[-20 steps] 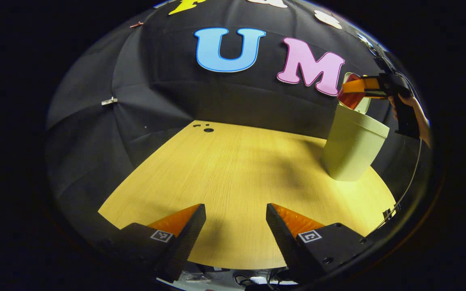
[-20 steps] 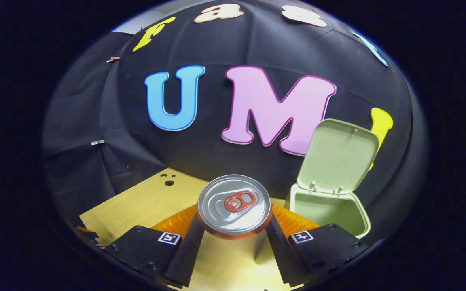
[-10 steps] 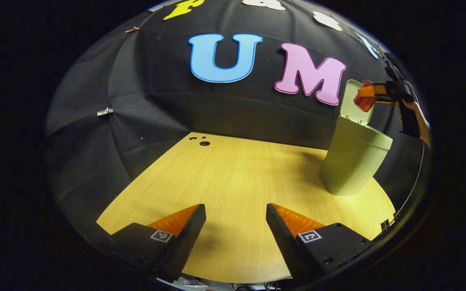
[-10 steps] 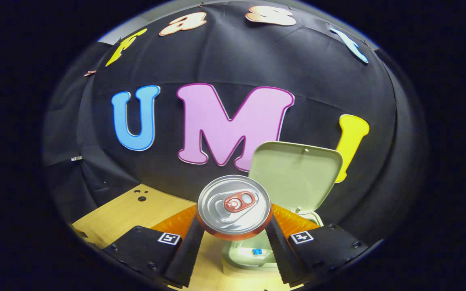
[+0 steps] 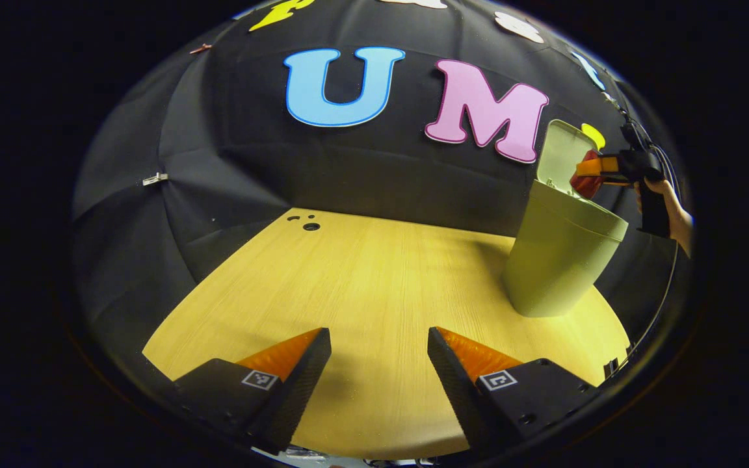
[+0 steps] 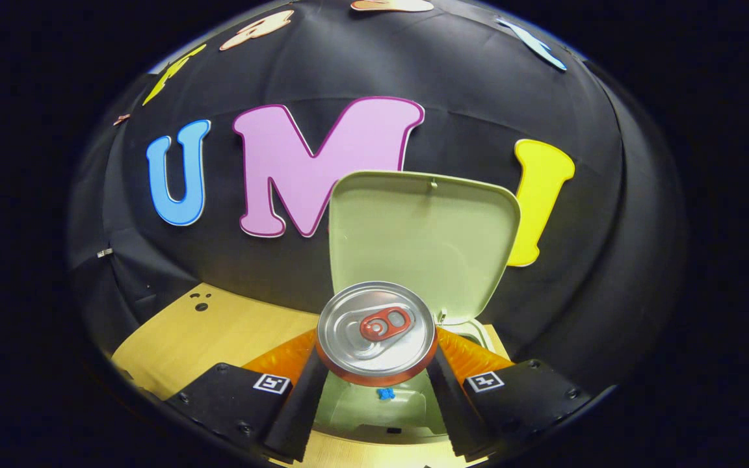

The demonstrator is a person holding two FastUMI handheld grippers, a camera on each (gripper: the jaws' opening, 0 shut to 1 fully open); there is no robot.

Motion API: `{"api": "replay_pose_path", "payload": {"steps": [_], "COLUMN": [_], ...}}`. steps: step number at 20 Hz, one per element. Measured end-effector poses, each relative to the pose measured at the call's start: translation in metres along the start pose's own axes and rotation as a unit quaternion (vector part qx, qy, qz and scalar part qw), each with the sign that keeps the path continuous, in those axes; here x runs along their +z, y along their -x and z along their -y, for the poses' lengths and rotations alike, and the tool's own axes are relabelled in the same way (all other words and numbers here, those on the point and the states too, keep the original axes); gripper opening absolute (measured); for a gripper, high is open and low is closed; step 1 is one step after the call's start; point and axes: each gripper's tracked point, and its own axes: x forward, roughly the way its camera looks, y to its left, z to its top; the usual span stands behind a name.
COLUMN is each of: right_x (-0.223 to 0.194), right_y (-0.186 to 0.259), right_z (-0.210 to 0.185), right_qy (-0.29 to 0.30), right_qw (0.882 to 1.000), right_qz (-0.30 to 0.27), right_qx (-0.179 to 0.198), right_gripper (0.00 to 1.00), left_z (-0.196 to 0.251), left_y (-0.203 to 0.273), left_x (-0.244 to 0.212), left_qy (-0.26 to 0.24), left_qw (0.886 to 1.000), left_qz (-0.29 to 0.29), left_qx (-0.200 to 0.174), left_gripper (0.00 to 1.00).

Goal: Press the lid of the desktop garbage bin to open it, pick up the crumpled paper on the desktop and throw it into the bin, then pick up the pop can on the desktop and drop it into the bin, and finally close the garbage bin lid.

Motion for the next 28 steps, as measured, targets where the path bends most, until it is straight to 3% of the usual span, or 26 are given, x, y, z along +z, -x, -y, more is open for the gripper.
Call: {"api": "replay_pose_path", "payload": {"steps": [6,9,11,19,28], "right_x": [-0.003,0.010,0.027,0.119,0.177], "right_y": [-0.009,-0.008,-0.003,0.024,0.008], "right_z": [0.010,0.016,0.017,0.008,0.033], "right_qy": [-0.003,0.004,0.014,0.048,0.003], "right_qw": [1.000,1.000,1.000,0.992,0.989], "right_qz": [-0.008,0.005,0.023,0.117,0.146], "right_qx": [-0.009,-0.015,-0.015,-0.003,-0.025], "right_gripper": [0.85,0.93,0.96,0.96,0.96], "left_z": [0.006,0.002,-0.003,-0.007,0.010], "left_y": [0.002,0.007,0.011,0.016,0.027], "left_x": [-0.015,-0.022,-0.026,-0.033,-0.054], "left_qy": [-0.010,0.003,0.011,0.027,-0.005], "left_qw": [1.000,1.000,0.999,0.999,0.999], "left_qz": [-0.018,-0.023,-0.026,-0.027,-0.042], "left_qx": [0.001,0.009,0.016,0.027,0.007], "left_gripper": [0.96,0.96,0.96,0.96,0.96]}}
